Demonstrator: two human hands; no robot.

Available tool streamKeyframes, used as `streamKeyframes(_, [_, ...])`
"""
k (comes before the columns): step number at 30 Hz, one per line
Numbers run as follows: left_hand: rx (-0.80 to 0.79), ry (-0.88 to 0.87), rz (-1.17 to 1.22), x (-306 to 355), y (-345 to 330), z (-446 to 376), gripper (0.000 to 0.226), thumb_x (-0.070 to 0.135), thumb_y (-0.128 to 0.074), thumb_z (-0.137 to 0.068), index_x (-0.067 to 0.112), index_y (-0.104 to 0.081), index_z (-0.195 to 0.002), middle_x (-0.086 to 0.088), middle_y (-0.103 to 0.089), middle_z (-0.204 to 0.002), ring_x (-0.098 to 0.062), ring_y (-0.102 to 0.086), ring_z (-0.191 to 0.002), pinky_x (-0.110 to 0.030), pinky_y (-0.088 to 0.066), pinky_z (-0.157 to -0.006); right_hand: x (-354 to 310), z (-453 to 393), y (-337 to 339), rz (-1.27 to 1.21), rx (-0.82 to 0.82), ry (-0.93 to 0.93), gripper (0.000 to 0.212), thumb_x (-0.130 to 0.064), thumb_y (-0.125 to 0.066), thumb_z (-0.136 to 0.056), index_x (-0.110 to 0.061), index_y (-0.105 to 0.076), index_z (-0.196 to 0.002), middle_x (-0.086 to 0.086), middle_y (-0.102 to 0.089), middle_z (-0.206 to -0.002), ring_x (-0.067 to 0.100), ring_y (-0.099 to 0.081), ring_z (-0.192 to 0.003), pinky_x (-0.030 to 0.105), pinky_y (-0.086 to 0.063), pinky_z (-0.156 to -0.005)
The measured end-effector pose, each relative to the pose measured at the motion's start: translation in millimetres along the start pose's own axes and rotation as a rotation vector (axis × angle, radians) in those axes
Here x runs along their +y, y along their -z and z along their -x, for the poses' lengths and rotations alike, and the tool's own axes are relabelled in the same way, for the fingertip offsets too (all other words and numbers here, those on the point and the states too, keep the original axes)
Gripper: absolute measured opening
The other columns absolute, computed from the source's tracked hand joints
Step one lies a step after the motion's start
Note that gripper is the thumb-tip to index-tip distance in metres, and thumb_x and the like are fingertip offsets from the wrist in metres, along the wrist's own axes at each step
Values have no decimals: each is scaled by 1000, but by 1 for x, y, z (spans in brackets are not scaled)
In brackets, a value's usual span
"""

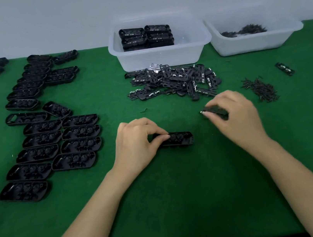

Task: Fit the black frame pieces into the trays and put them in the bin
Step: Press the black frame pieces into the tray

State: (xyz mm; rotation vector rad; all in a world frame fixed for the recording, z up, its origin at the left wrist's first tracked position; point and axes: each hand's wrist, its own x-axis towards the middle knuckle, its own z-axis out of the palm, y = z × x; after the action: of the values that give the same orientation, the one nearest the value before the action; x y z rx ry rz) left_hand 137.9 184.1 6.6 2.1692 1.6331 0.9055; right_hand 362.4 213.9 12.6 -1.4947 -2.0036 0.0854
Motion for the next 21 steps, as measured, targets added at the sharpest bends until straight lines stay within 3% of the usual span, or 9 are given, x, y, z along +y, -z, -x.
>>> streamKeyframes(2, [-3,2,10,0,1,0,7,30,-75,-76,23,-76,-78,9,-68,-79,-10,-63,-77,-43,-50,-78,16,1,6,200,-115,-95,31,-25,-67,-81,-11,-63,-108,4,-61,-105,23,-55,-99,31,-42,-81])
streamKeyframes(4, [11,-1,23,0,4,0,7,29,-73,-78,23,-75,-78,11,-69,-79,-6,-64,-78,-33,-49,-84,21,4,7,204,-208,-147,33,-22,-65,-83,-11,-61,-113,4,-61,-109,22,-53,-104,34,-42,-88])
streamKeyframes(6, [65,-1,29,2,9,-3,7,29,-73,-78,22,-75,-79,12,-69,-81,-4,-64,-79,-5,-36,-86,15,3,9,146,-174,-161,29,-17,-67,-81,-9,-63,-109,6,-63,-105,23,-54,-100,36,-43,-90])
streamKeyframes(8, [122,-47,14,9,17,-6,11,29,-73,-79,20,-74,-85,11,-69,-85,-1,-61,-82,5,-27,-81,3,1,16,59,-53,-92,25,-12,-70,-78,-6,-64,-101,7,-64,-98,21,-56,-92,36,-46,-86])
streamKeyframes(11, [98,-199,-6,24,24,-11,28,39,-65,-81,19,-69,-99,11,-68,-96,-1,-57,-90,1,-28,-82,-28,1,21,-47,25,157,26,-6,-75,-69,-4,-62,-92,7,-65,-89,16,-53,-82,29,-44,-77])
streamKeyframes(14, [40,-208,28,33,25,-15,28,37,-68,-77,18,-71,-98,8,-70,-91,-6,-62,-84,-12,-37,-77,-54,5,12,-151,-33,252,25,-5,-77,-68,-4,-60,-85,7,-64,-86,20,-57,-79,30,-47,-72])
streamKeyframes(17, [-39,-186,62,30,28,-16,25,27,-77,-72,17,-74,-94,4,-71,-85,-11,-64,-78,-30,-48,-76,-55,8,6,-210,-82,271,23,-4,-77,-68,-2,-60,-83,9,-64,-84,23,-58,-79,33,-47,-72])
streamKeyframes(21, [-171,-235,34,27,33,-18,35,25,-81,-68,16,-73,-101,1,-72,-88,-13,-65,-79,-32,-51,-75,-50,11,4,-296,-99,194,23,-7,-76,-70,-5,-62,-88,6,-65,-88,19,-60,-82,32,-49,-76])
